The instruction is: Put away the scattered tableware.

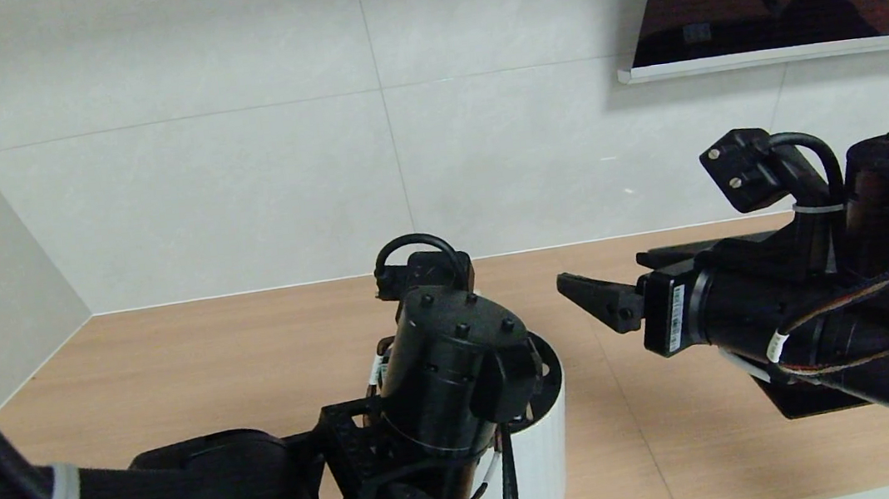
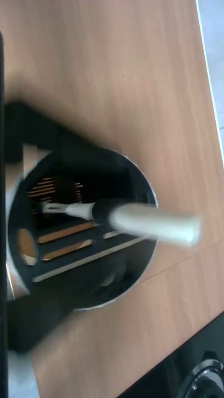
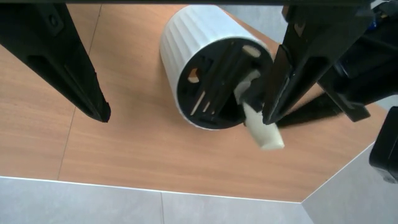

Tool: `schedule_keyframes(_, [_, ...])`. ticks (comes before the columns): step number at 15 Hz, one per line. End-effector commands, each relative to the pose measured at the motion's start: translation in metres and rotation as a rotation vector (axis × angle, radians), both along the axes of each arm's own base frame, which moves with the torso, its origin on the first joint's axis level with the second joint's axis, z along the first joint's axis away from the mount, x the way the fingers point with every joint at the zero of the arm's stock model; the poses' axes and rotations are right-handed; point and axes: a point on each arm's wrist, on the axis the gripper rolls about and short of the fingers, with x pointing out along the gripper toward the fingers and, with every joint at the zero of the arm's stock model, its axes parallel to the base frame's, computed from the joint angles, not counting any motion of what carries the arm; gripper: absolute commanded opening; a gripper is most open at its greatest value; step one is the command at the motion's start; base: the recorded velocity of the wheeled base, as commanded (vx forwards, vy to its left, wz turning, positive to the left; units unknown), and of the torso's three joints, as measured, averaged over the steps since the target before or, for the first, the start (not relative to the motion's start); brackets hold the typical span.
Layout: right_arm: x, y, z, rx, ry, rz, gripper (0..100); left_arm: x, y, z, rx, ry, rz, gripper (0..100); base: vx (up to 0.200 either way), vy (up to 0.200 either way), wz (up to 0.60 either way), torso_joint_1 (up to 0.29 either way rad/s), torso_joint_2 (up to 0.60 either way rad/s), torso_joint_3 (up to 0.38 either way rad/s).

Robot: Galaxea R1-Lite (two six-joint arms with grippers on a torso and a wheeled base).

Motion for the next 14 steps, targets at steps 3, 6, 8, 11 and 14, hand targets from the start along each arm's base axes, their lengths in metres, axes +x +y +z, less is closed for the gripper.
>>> schedule_keyframes(3, [0.000,0.000,0.000,-0.002,0.001,0.000,100,-0.001,0.002,0.005,-0.012,-0.008,-0.001,100,0.000,0.000,0.00,0.000,0.00,0.000])
schedule_keyframes(6, [-0.001,-0.001,0.002,0.005,-0.004,-0.001,100,-0.012,0.029,0.049,-0.135,-0.077,0.004,100,0.000,0.000,0.00,0.000,0.00,0.000])
schedule_keyframes(8, [-0.004,-0.004,0.006,0.015,-0.017,-0.004,100,-0.029,0.071,0.079,-0.178,-0.124,-0.044,100,0.000,0.000,0.00,0.000,0.00,0.000])
schedule_keyframes(11, [-0.011,-0.026,0.022,0.048,-0.050,-0.046,100,-0.055,0.135,0.091,-0.131,-0.180,-0.053,100,0.000,0.000,0.00,0.000,0.00,0.000])
schedule_keyframes(14, [-0.025,-0.062,0.023,0.056,-0.065,-0.144,100,-0.077,0.186,0.082,-0.104,-0.226,0.023,100,0.000,0.000,0.00,0.000,0.00,0.000])
